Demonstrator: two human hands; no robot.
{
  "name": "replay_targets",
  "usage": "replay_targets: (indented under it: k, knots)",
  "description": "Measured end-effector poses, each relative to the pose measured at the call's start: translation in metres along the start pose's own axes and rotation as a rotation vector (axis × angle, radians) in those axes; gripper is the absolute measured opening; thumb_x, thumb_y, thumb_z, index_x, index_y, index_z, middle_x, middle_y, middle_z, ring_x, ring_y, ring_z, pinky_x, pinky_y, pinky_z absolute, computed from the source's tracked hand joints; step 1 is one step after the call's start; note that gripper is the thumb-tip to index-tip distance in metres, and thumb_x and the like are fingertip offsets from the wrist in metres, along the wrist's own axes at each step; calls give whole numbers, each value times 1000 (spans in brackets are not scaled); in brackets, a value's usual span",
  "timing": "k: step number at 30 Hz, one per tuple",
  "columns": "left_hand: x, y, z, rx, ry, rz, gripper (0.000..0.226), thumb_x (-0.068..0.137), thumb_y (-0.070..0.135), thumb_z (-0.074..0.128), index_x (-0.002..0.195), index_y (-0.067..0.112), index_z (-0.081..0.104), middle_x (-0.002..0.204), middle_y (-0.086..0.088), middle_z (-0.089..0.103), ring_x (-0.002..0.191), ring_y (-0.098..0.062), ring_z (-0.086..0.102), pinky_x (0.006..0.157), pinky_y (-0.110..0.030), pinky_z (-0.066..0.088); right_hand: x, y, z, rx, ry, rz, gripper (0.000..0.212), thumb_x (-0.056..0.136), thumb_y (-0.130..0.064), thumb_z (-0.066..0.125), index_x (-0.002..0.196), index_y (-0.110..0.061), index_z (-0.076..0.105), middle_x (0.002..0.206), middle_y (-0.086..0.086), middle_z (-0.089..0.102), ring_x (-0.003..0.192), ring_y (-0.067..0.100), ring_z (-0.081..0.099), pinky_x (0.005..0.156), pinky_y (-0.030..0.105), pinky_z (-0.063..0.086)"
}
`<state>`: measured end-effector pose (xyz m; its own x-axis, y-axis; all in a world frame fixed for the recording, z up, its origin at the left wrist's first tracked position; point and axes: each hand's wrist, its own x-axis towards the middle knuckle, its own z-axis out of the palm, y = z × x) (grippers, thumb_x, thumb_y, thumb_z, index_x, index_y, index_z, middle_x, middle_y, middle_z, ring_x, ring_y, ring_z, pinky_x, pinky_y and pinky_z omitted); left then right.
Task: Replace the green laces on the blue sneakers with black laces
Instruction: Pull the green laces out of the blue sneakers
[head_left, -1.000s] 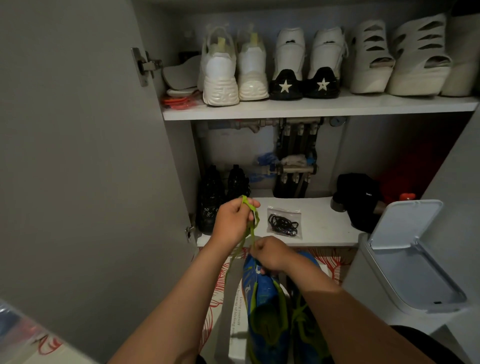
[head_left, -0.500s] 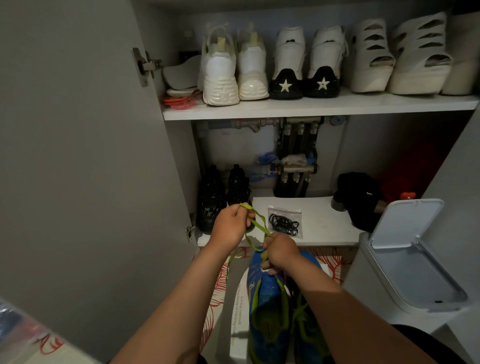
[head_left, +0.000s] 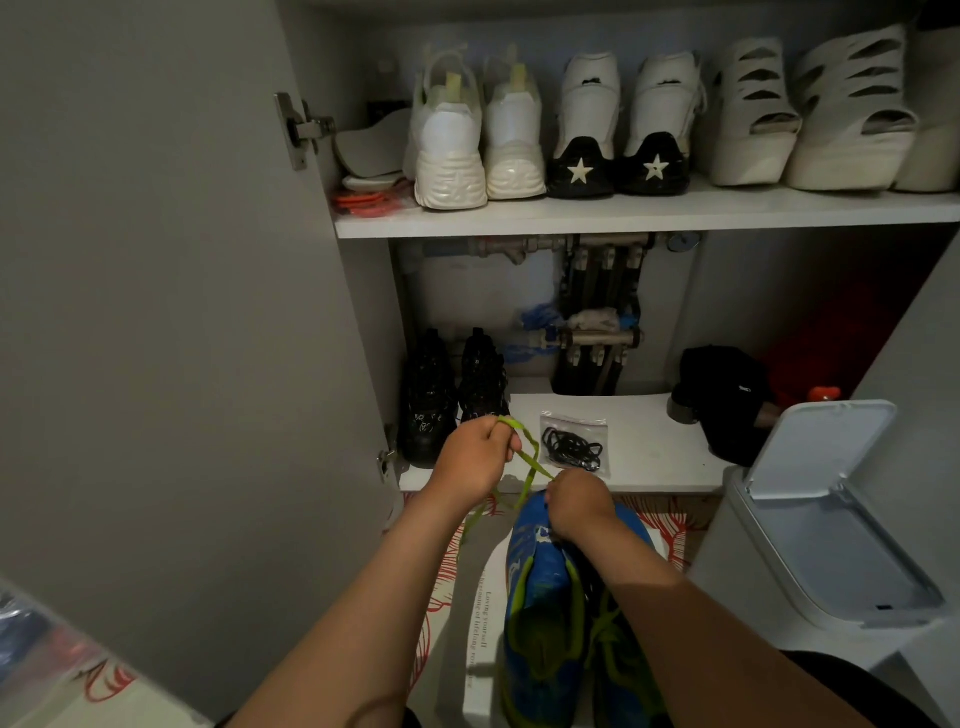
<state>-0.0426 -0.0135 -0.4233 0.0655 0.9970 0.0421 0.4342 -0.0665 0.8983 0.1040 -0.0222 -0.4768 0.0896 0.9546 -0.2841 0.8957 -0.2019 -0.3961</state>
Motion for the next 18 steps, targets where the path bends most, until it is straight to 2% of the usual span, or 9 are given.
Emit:
replay_targets:
  k: [3, 6, 7, 10, 12, 14, 15, 16, 18]
  knots:
    - [-3, 7, 0, -28, 6, -9, 36, 98, 18, 43, 68, 17, 62, 56, 8, 53, 47, -4, 44, 54, -26, 36, -6, -4, -5, 83, 108, 38, 23, 97, -16, 51, 106, -7, 71, 112, 14, 69, 103, 30, 64, 81, 31, 51]
    - [-4, 23, -5, -251, 12, -53, 34, 98, 15, 43, 68, 13, 60, 54, 5, 51, 49, -10, 47, 54, -25, 42, -9, -14, -12, 145, 137, -53, 27, 92, -29, 50, 105, -23, 72, 108, 7, 69, 102, 29, 60, 84, 33, 49]
    - [-5, 31, -6, -344, -4, -65, 34, 98, 14, 43, 69, 13, 59, 56, 4, 51, 48, -11, 47, 53, -24, 43, -9, -18, -12, 203, 105, -120, 27, 88, -27, 53, 107, -25, 71, 109, 6, 68, 105, 28, 59, 88, 34, 49]
    - [-7, 52, -11, -579, -53, -47, 32, 99, 15, 44, 70, 13, 56, 57, 2, 50, 49, -13, 49, 62, -32, 46, -14, -31, -11, 605, -182, -245, 36, 83, -15, 62, 118, -24, 66, 116, 1, 68, 110, 21, 61, 101, 40, 48]
    - [-8, 64, -15, -714, -66, -2, 33, 101, 16, 42, 71, 12, 55, 58, 1, 49, 51, -15, 49, 64, -33, 49, -18, -32, -10, 683, -254, -262, 25, 83, -16, 66, 108, -21, 70, 110, 1, 72, 107, 21, 64, 100, 39, 49]
    - [-10, 71, -22, -786, -36, 28, 34, 102, 19, 42, 70, 13, 54, 58, 0, 47, 51, -16, 47, 61, -31, 47, -21, -29, -9, 692, -247, -254, 11, 90, -21, 62, 90, -16, 73, 94, 4, 77, 94, 22, 70, 92, 35, 52]
    - [-11, 72, -26, -775, -3, 37, 34, 100, 20, 43, 68, 14, 54, 57, 0, 46, 51, -16, 45, 60, -32, 44, -22, -26, -10, 723, -258, -230, 18, 95, -23, 58, 86, -13, 70, 86, 7, 77, 83, 22, 71, 84, 33, 55]
    - [-13, 72, -31, -724, 42, 51, 35, 98, 21, 45, 65, 17, 54, 57, 0, 46, 50, -16, 44, 59, -33, 42, -23, -21, -11, 765, -267, -185, 23, 98, -23, 53, 86, -9, 66, 80, 11, 76, 70, 22, 70, 73, 30, 57]
    - [-17, 67, -39, -464, 162, 103, 34, 92, 24, 46, 59, 22, 52, 57, 0, 46, 52, -16, 43, 59, -33, 38, -27, -12, -17, 817, -229, -69, 23, 102, -21, 47, 91, -5, 60, 72, 14, 70, 53, 24, 62, 53, 26, 53]
